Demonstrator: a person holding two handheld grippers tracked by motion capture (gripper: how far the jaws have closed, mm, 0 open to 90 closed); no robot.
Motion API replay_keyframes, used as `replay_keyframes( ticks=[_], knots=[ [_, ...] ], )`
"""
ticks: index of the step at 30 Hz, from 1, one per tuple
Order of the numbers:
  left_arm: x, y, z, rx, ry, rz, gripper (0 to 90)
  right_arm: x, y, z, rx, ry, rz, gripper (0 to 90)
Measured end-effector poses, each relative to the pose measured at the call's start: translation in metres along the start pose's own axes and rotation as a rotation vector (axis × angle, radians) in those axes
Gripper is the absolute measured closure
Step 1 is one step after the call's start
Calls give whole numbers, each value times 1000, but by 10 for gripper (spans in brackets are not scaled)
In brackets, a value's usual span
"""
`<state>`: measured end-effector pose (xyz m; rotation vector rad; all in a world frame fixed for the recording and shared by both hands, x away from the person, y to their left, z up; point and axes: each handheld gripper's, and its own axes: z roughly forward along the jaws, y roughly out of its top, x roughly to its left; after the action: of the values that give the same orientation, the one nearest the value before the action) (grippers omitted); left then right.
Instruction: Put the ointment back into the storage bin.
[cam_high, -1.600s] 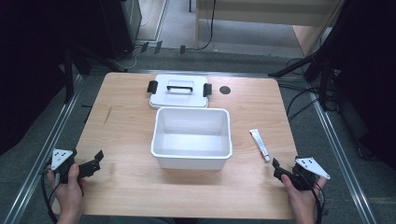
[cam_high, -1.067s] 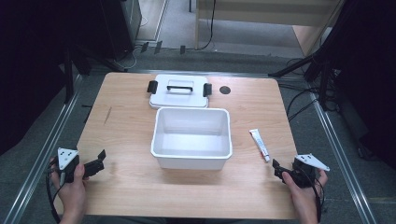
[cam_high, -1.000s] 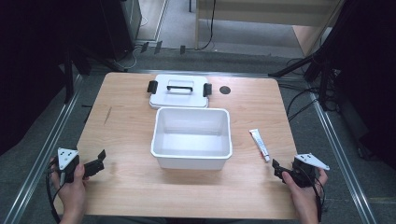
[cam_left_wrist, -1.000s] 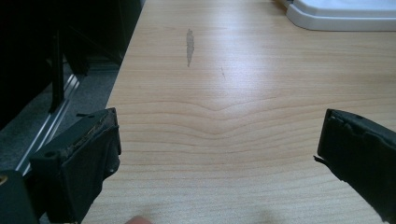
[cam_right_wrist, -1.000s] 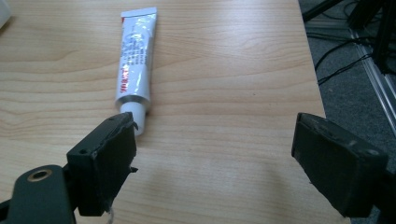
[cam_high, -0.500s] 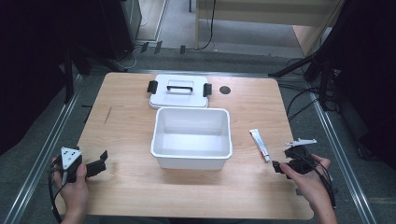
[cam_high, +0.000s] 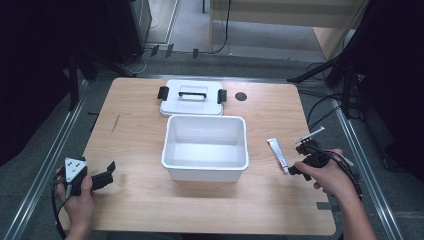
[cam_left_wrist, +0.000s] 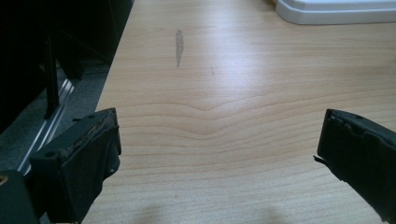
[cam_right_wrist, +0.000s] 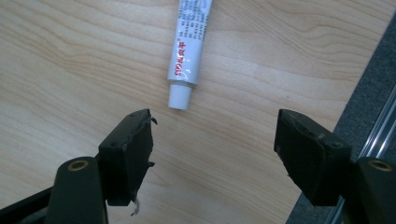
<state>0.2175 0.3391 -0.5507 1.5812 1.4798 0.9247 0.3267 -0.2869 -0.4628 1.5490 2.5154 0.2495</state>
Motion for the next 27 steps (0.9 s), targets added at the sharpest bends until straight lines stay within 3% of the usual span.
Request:
replay_keyframes(
  ticks=[5,6,10,11,20,27],
  knots=[
    [-1,0,0,-2,-5,8,0,1,12,0,76,32,-40,286],
    [0,0,-1,-4,-11,4,0,2,17,0,113,35,-43,231],
    [0,0,-1,-4,-17,2,0,1,25,0,150,32,-18,204],
    [0,0,-1,-4,-18,3,0,0,29,1,173,57,-6,179],
    [0,-1,-1,-5,-19,-2,0,-4,40,11,220,50,35,184],
    [0,-1,-1,-3,-19,-1,0,-9,47,15,220,60,45,216]
  ],
)
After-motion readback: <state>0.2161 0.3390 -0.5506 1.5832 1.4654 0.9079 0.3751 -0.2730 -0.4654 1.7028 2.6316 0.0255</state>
